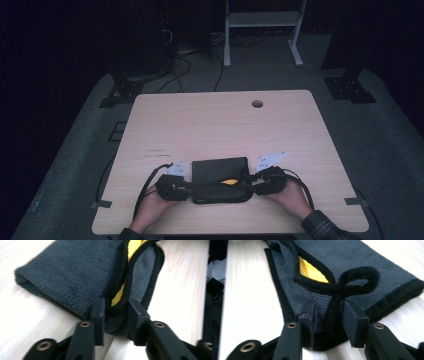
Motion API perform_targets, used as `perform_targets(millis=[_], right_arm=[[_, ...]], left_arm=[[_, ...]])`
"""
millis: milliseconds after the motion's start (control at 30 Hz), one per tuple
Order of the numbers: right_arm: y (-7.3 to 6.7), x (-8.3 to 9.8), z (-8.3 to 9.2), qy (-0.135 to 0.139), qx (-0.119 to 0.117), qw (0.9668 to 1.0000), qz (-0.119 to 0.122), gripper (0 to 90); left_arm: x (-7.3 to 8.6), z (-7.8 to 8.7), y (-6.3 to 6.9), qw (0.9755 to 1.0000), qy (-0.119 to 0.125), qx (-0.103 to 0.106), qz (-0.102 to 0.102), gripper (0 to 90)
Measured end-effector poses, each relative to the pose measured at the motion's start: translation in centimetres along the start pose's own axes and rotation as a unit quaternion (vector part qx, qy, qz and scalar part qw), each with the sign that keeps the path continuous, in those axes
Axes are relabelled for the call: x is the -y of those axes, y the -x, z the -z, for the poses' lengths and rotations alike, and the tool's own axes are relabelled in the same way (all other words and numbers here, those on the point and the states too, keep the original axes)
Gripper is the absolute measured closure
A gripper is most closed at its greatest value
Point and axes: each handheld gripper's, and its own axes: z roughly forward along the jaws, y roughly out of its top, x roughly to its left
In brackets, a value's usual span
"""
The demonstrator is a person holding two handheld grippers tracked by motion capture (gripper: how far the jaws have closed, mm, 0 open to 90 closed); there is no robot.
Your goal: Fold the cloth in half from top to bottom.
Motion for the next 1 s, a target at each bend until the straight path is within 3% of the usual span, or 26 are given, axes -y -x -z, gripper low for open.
perform_targets(millis=[200,367,500,667,833,1000], right_arm=[[-0.1,1.1,2.9,0.027,0.012,0.9995,-0.008,60.3],[1.1,1.7,4.5,0.048,0.033,0.998,-0.025,74.6],[1.6,1.1,3.5,0.049,0.024,0.9983,-0.02,84.0],[1.7,-0.5,0.7,0.045,0.0,0.9989,-0.015,86.5],[1.2,-1.2,-1.9,0.026,-0.03,0.9992,-0.008,86.5],[-0.1,-1.0,-2.0,0.003,-0.064,0.9978,0.017,86.1]], left_arm=[[0.2,2.4,0.1,0.9991,0.041,-0.001,0.006,64.3],[-0.2,2.8,-0.7,0.9983,0.055,-0.015,0.01,71.3],[-1.0,1.6,-1.5,0.9977,0.058,-0.03,0.016,74.8],[-1.7,-0.2,-1.9,0.9983,0.046,-0.034,0.016,76.8],[-1.4,-1.1,-1.0,0.9995,0.025,-0.017,0.004,76.8],[-0.4,-1.3,0.2,1.0,0.007,0.005,0.0,76.7]])
